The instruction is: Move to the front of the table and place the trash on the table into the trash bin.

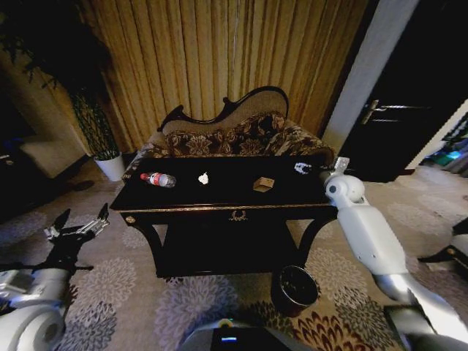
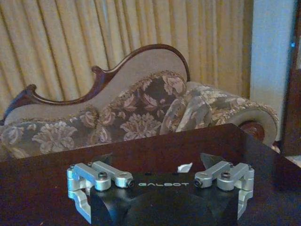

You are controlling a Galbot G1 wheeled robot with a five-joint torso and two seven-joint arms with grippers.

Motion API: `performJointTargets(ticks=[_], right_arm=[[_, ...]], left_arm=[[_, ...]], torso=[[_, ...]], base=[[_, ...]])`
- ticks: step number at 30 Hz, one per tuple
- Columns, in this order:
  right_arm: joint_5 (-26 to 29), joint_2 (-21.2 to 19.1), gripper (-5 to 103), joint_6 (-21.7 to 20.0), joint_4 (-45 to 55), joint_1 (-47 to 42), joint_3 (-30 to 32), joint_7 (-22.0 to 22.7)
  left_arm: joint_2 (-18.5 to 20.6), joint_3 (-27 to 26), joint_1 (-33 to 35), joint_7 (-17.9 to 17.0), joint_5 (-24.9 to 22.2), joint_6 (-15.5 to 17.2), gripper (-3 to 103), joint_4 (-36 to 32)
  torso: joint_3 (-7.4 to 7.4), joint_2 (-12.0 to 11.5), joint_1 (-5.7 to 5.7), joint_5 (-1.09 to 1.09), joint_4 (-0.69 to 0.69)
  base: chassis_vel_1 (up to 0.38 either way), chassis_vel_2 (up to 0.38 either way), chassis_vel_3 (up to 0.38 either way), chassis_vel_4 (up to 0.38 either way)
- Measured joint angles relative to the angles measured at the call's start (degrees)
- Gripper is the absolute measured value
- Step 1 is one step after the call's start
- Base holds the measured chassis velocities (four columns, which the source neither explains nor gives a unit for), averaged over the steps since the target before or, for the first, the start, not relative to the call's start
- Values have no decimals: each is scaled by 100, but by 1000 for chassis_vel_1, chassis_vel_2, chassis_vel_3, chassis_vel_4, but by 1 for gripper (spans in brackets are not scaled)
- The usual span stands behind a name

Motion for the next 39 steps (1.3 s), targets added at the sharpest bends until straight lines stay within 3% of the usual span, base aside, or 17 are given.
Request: performJointTargets(ticks=[18, 39], right_arm=[[-646, 481, 100, 80, -1129, 484, -386, 123], [-1112, 522, 100, 190, -1616, 610, -384, -151]], left_arm=[[-44, -69, 42, 10, -17, -92, 100, 20], [-40, -171, 56, 17, -124, -124, 100, -15]], torso=[[0, 0, 0, 1, 0], [0, 1, 0, 1, 0]], base=[[0, 0, 0, 0], [0, 0, 0, 0]])
